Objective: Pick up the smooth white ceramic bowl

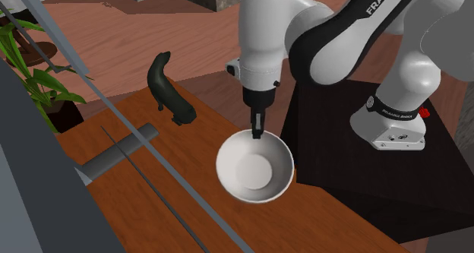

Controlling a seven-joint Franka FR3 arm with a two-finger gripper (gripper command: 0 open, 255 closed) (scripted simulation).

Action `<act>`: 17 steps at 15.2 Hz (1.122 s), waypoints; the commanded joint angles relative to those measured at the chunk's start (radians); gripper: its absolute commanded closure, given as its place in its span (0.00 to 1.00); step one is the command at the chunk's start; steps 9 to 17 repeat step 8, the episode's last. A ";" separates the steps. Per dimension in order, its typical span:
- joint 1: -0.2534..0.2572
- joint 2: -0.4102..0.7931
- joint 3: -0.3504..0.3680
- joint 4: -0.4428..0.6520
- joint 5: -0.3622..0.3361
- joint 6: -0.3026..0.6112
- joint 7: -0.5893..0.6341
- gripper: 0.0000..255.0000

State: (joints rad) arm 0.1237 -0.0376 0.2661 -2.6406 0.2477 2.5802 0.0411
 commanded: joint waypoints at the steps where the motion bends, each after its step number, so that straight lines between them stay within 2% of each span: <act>1: 0.000 -0.034 -0.001 0.002 0.003 -0.035 0.001 1.00; 6: -0.001 -0.102 -0.005 0.015 0.004 -0.117 0.005 1.00; 17: -0.001 -0.104 -0.005 0.016 0.004 -0.120 0.005 1.00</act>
